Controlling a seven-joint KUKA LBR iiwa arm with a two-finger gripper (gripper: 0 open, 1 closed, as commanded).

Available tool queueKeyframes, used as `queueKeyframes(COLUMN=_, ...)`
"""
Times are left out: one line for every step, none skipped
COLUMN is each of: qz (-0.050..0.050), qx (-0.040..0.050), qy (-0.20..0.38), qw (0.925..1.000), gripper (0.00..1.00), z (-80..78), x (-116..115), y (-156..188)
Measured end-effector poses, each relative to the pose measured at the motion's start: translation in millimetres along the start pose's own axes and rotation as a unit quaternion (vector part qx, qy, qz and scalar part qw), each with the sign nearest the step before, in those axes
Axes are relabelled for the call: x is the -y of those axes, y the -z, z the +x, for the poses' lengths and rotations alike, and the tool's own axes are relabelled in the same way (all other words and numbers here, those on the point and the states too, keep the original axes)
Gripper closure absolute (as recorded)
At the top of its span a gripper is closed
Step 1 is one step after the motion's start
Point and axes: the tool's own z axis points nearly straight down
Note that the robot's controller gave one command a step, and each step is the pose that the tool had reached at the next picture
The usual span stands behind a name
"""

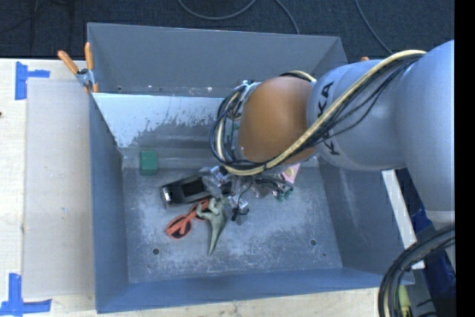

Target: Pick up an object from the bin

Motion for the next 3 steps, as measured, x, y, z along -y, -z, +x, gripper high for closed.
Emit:
queueKeyframes(qz=0.002, qx=0.0027, qy=0.037, qw=0.9993, gripper=1.0, z=-0.5, x=-1.1, y=-0.1)
queueKeyframes(qz=0.003, qx=-0.001, qy=0.179, qw=0.9839, gripper=1.0, z=-12.6, x=-0.4, y=-1.2)
queueKeyframes(qz=0.002, qx=0.0054, qy=0.134, qw=0.9909, gripper=1.0, z=-9.7, x=2.5, y=-1.4)
